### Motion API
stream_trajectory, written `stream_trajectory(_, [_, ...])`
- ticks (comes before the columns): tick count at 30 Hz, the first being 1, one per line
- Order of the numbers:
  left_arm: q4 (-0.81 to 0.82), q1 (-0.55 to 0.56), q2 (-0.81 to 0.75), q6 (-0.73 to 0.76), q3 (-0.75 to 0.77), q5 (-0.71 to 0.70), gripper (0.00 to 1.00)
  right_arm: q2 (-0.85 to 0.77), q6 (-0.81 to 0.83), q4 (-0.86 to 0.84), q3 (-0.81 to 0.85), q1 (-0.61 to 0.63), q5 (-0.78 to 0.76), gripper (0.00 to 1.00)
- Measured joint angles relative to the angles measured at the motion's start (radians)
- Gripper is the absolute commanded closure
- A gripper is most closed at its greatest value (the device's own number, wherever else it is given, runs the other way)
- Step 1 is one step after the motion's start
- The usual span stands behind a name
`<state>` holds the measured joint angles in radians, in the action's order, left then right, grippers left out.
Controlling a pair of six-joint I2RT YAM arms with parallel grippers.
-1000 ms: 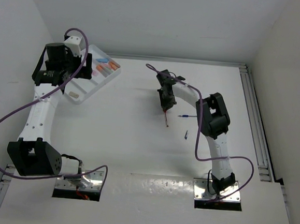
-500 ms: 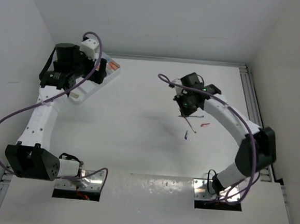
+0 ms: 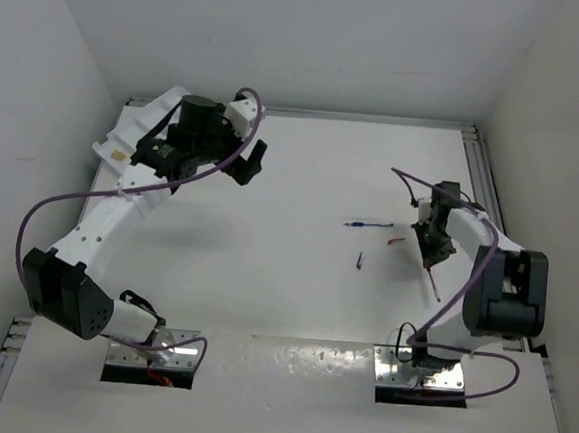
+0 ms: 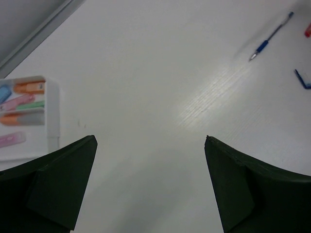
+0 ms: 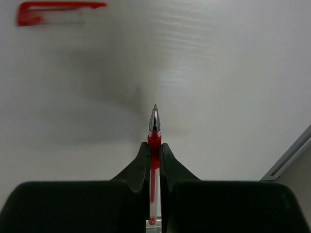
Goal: Sort the stationery into containers
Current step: Pick up the pen from the center of the board.
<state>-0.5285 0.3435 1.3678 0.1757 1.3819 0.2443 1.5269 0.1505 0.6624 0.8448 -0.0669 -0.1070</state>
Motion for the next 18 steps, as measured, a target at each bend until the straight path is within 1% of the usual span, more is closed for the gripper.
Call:
stream_trajectory(6, [-0.01, 0.164, 0.054, 0.071, -0.011, -0.005, 0.0, 0.184, 0.031, -0.039, 0.068, -0.125, 0.003, 1.0])
stream_trajectory(11, [-0.005, 0.245, 0.074, 0.125, -0.042, 0.001, 0.0, 0.222, 0.049, -0.036, 0.095, -0.155, -0.002, 1.0])
stream_trajectory(14, [0.027, 0.286, 0.102, 0.149, -0.043, 0.005, 0.0, 0.254, 0.047, -0.003, 0.127, -0.162, 0.0, 1.0])
stream_trajectory(18, [0.085, 0.372, 0.216, 0.169, -0.01, 0.003, 0.08, 0.319, 0.015, 0.076, 0.206, -0.201, 0.039, 1.0])
